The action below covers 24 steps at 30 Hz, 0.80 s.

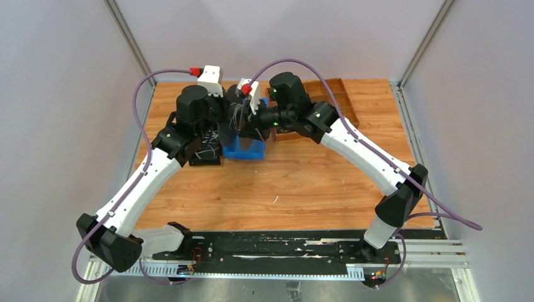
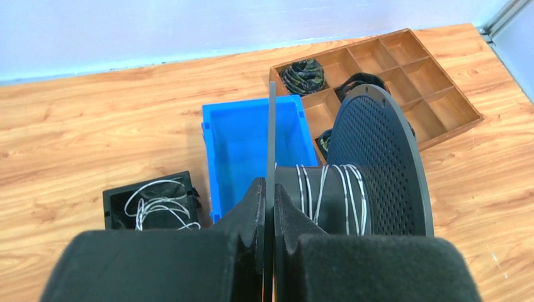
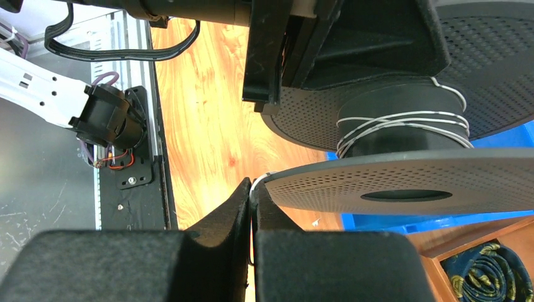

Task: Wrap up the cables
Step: Wrap the cable around the cable reel.

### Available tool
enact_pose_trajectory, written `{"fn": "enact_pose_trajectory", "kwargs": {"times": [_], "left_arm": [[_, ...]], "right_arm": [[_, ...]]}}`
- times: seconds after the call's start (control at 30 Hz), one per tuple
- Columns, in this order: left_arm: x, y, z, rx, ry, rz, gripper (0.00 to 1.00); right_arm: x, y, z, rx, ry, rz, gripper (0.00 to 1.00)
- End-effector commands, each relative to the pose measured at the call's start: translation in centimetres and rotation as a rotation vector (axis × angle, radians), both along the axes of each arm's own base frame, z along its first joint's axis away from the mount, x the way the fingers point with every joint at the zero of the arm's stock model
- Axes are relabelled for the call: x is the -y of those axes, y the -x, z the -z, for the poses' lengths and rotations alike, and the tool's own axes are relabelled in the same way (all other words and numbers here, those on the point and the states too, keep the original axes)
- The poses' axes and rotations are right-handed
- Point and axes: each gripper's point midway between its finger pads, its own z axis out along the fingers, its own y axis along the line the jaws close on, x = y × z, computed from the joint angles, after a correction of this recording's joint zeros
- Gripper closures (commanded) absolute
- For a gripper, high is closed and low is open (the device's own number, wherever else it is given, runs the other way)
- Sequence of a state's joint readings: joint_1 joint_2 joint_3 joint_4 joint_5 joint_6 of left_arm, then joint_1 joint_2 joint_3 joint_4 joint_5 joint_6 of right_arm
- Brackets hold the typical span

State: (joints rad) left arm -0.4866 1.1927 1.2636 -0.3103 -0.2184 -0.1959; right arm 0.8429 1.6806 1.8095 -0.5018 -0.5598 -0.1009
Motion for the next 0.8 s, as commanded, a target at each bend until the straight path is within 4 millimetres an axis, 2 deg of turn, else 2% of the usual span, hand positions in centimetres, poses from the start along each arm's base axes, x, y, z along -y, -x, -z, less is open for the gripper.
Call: {"fn": "enact_pose_trajectory", "kwargs": {"times": [0.0, 0.43, 0.57, 0.77], "left_arm": [[0.7, 0.1, -1.7, 0.104, -0.077, 0.048, 1.0], [3.0, 1.5, -0.8, 0.228, -0.223, 0.226, 1.0], [3.5, 2.2, -0.8, 0.275, -0.244, 0.286, 1.0], [4.7, 3.4, 0.2, 0.302, -0.294, 0.411, 1.0]], "right_arm": [[-0.1, 0.2, -1.8, 0.064, -0.013, -0.012, 0.99], [0.0, 1.5, -1.9, -0.012, -0.023, -0.034, 0.99], [0.6, 1.8, -1.6, -0.039, -0.022, -0.016, 0.99], [1.6, 2.1, -2.0, -0.032, -0.045, -0.001, 0.99]]}}
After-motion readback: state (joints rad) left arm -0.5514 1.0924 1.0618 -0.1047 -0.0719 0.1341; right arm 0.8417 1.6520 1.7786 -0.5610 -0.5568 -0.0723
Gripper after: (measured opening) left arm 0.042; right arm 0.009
